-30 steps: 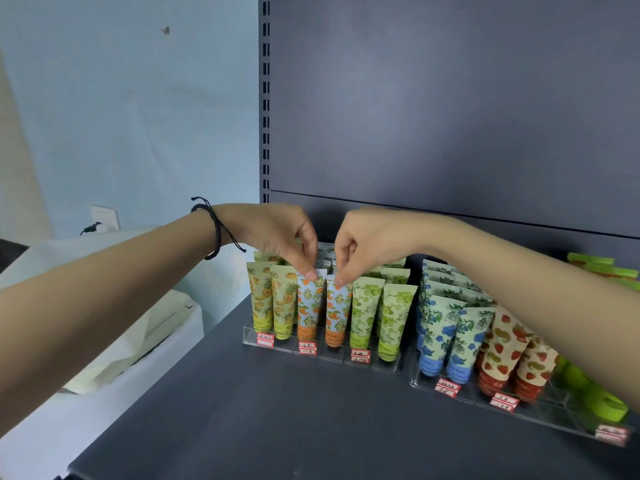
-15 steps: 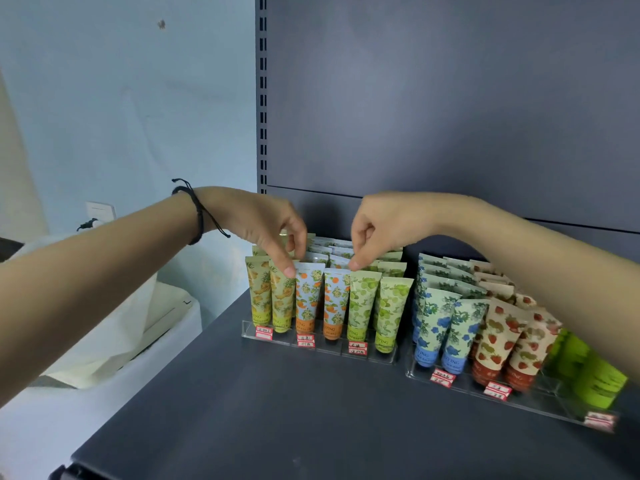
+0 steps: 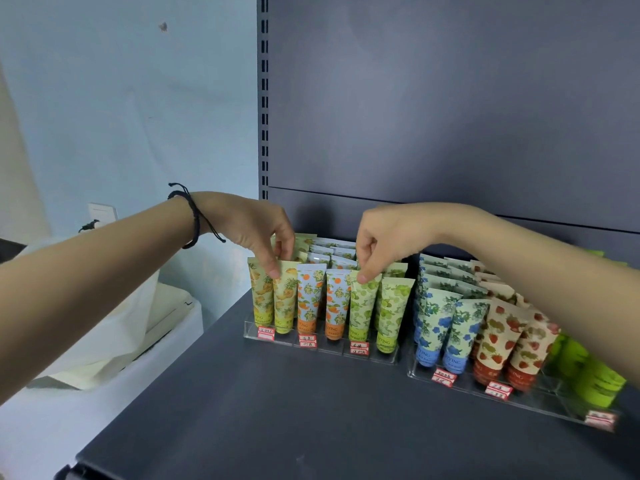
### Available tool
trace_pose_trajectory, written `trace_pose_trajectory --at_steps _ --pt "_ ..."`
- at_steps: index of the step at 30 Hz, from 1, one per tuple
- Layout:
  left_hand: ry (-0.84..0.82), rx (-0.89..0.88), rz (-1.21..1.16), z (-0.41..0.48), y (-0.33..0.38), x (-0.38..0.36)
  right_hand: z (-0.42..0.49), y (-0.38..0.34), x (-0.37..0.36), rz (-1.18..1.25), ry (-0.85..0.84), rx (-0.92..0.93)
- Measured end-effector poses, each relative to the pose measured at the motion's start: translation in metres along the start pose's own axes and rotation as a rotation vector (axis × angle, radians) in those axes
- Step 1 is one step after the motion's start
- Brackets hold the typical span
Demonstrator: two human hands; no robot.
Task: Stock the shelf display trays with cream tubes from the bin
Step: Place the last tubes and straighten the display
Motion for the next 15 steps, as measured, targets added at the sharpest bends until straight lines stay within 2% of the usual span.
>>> trace_pose_trajectory --at_steps 3,6,8,12,15 --pt "0.013 0.018 -0.001 -0.002 -0.002 0.003 -0.008 0.011 0.014 0.046 0.051 -0.033" --pt "0.106 0.010 -0.070 -0.005 0.000 0.014 -0.017 0.032 0.033 0.063 0.153 -0.076" --pt "0.198 -0.022 -0.102 -0.002 0.005 0.025 -0.019 0.044 0.028 0.078 0.119 -0.106" --pt "0.360 -0.101 0.011 0.008 0.026 0.038 -0.017 0.053 0.008 0.030 0.023 -0.156" --pt "0.395 -0.142 -0.019 0.018 0.037 0.038 -0.013 0.057 0.000 -0.012 0.011 -0.182"
Point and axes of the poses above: each hand's wrist, its own z-axis towards the middle knuckle, its own x-axis out of the back of the hand, y = z × x, the point moved 10 cm from there along z, towards the middle knuckle, and after that the axes turned 5 degrees about -y, right-handed, at the moved point
